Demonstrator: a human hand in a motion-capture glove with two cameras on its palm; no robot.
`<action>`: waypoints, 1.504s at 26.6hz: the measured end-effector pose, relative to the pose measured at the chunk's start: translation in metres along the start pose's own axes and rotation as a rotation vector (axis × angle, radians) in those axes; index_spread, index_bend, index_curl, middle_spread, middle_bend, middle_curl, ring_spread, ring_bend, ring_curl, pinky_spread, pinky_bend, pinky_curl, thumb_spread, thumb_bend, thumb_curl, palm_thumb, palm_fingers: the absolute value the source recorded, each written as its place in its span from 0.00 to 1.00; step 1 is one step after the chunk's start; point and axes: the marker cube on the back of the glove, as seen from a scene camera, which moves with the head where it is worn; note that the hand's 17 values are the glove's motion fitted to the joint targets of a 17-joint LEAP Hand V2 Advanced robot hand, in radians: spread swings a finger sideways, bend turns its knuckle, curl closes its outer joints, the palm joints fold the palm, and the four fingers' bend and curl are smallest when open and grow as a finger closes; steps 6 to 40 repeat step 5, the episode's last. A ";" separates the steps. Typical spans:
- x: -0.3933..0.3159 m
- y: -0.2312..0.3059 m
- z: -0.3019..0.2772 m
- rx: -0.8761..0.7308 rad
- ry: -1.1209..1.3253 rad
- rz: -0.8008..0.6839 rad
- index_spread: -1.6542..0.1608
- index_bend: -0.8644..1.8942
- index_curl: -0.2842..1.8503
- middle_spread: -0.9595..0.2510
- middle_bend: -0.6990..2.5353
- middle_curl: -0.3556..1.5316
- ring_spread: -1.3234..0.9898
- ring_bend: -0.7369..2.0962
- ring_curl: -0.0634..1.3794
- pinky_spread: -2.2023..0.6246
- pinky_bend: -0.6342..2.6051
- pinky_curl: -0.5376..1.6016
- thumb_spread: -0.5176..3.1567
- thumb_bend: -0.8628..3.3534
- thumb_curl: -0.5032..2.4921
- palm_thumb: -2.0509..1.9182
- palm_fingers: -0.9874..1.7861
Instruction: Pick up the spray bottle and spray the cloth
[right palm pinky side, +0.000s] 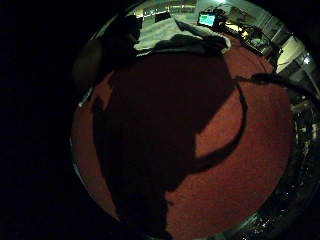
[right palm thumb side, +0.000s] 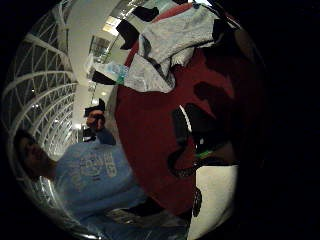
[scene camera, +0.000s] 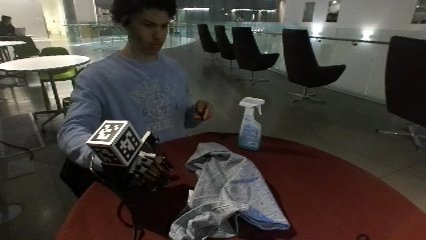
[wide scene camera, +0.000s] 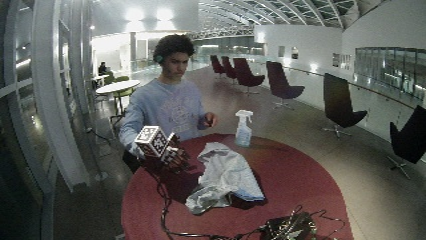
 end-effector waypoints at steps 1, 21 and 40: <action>0.002 0.001 0.001 0.000 0.004 0.003 0.74 0.38 0.32 0.78 0.29 0.41 0.58 0.34 0.28 0.85 0.24 0.37 0.45 0.20 0.31 0.70 0.61; 0.006 0.003 0.004 0.000 0.009 0.001 0.74 0.38 0.32 0.77 0.29 0.41 0.58 0.34 0.28 0.85 0.24 0.36 0.46 0.20 0.30 0.70 0.61; 0.006 0.003 0.004 0.000 0.009 0.001 0.74 0.38 0.32 0.77 0.29 0.41 0.58 0.34 0.28 0.85 0.24 0.36 0.46 0.20 0.30 0.70 0.61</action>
